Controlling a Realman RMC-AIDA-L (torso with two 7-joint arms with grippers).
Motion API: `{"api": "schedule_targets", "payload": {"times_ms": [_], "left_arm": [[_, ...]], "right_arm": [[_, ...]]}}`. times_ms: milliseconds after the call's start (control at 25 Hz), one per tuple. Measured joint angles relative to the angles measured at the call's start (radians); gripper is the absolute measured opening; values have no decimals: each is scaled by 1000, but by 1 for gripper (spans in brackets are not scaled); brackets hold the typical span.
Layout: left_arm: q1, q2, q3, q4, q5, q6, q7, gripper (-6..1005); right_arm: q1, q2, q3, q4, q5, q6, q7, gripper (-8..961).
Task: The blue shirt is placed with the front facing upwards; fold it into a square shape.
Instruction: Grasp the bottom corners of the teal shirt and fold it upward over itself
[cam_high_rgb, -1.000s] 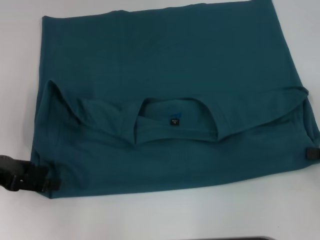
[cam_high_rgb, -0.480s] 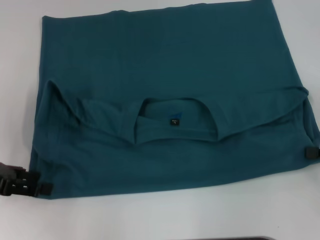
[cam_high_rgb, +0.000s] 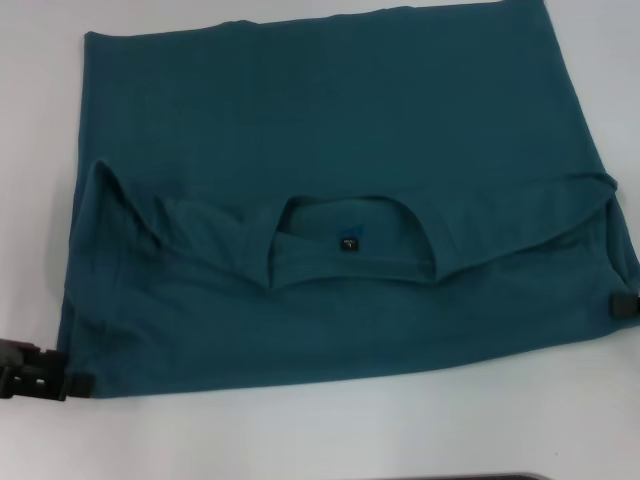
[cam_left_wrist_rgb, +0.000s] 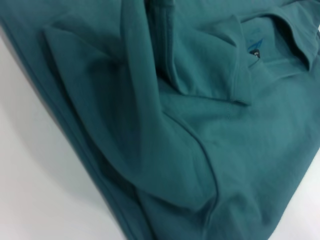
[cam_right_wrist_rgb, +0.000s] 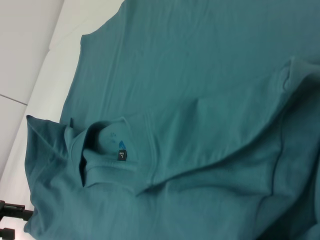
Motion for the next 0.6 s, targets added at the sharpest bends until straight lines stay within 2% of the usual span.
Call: {"api": "schedule_targets", "payload": {"times_ms": [600], "left_arm": [[-5,13,5,-1,17,-7,-22,734]], "right_arm": [[0,-3,0,0,0,0,6,30]]}}
